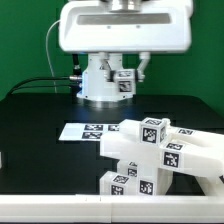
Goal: Assemble chair
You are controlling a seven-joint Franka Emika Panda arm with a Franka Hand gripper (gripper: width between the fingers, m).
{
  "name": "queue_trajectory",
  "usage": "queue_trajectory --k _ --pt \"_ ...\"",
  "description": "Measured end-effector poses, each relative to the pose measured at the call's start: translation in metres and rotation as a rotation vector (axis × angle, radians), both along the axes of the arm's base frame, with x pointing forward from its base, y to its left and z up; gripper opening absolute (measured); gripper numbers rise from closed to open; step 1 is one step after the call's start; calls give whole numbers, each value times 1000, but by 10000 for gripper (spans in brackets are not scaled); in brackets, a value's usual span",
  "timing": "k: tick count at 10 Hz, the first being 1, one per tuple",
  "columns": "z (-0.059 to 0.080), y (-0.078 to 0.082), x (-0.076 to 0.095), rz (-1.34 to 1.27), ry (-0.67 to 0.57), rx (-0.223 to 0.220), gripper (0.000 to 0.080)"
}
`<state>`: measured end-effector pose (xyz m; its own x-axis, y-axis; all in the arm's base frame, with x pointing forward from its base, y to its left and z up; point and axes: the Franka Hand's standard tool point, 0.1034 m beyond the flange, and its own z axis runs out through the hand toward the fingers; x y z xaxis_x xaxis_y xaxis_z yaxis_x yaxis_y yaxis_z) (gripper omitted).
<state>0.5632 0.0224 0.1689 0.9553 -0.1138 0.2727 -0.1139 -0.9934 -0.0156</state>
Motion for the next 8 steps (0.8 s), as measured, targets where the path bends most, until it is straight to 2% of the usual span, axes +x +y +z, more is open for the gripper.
queue_trajectory --k 2,3,6,8 --pt "4 23 19 46 -118 -14 284" --pt "2 20 17 37 -74 -8 284" --pt "1 20 18 36 -75 -9 284" --pt "-11 38 21 49 -173 -20 284"
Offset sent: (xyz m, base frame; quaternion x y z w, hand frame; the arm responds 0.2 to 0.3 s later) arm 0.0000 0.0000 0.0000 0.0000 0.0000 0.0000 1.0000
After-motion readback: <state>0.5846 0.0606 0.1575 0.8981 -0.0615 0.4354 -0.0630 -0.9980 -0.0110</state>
